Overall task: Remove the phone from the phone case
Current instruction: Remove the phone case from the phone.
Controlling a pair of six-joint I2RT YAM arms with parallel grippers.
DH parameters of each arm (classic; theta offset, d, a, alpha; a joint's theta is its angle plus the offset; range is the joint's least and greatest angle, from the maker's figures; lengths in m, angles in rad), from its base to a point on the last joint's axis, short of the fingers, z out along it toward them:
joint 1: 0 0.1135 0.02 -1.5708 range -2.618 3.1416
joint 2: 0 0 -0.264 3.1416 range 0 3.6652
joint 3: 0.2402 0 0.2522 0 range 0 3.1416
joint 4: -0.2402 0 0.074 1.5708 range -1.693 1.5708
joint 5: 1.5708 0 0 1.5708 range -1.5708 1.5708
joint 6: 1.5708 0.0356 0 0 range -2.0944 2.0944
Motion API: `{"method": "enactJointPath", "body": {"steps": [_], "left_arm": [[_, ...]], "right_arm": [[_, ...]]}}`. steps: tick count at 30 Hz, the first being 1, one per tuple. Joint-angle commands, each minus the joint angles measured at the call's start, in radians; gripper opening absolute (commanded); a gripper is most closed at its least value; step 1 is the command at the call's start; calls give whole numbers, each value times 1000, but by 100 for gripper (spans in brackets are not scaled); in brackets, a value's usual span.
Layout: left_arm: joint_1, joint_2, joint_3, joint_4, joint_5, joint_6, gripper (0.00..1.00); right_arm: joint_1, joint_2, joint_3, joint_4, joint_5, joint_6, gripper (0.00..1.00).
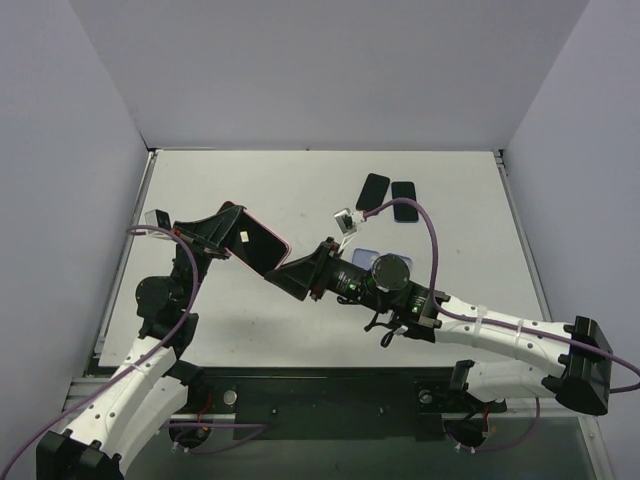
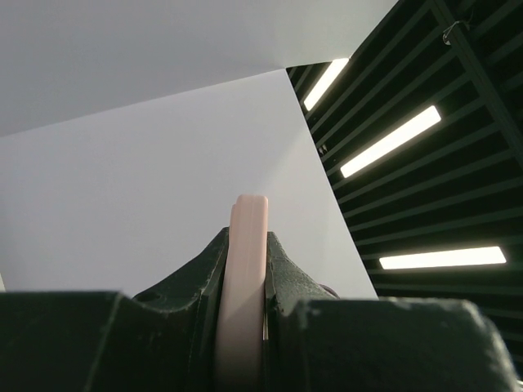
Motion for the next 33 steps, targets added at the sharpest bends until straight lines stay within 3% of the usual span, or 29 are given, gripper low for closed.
{"method": "enactJointPath", "body": {"steps": [1, 11, 14, 16, 24, 33], "left_arm": [[-7, -7, 17, 74, -18, -7, 0], [-8, -16, 26, 61, -18, -27, 0], [-8, -21, 33, 41, -7, -77, 0], [-8, -23, 46, 24, 14, -148, 0], [-13, -29, 119, 29, 164, -433, 0], [-22, -98, 165, -37, 243, -464, 0]], "right_arm": [[7, 33, 72, 29, -40, -18, 44], [10, 73, 107, 3, -75, -52, 27], [10, 87, 112, -24, -113, -91, 15], [13, 90, 103, -41, -162, -149, 0], [9, 58, 95, -348, -239, -683, 0], [-98, 104, 167, -391, -336, -791, 0]]}}
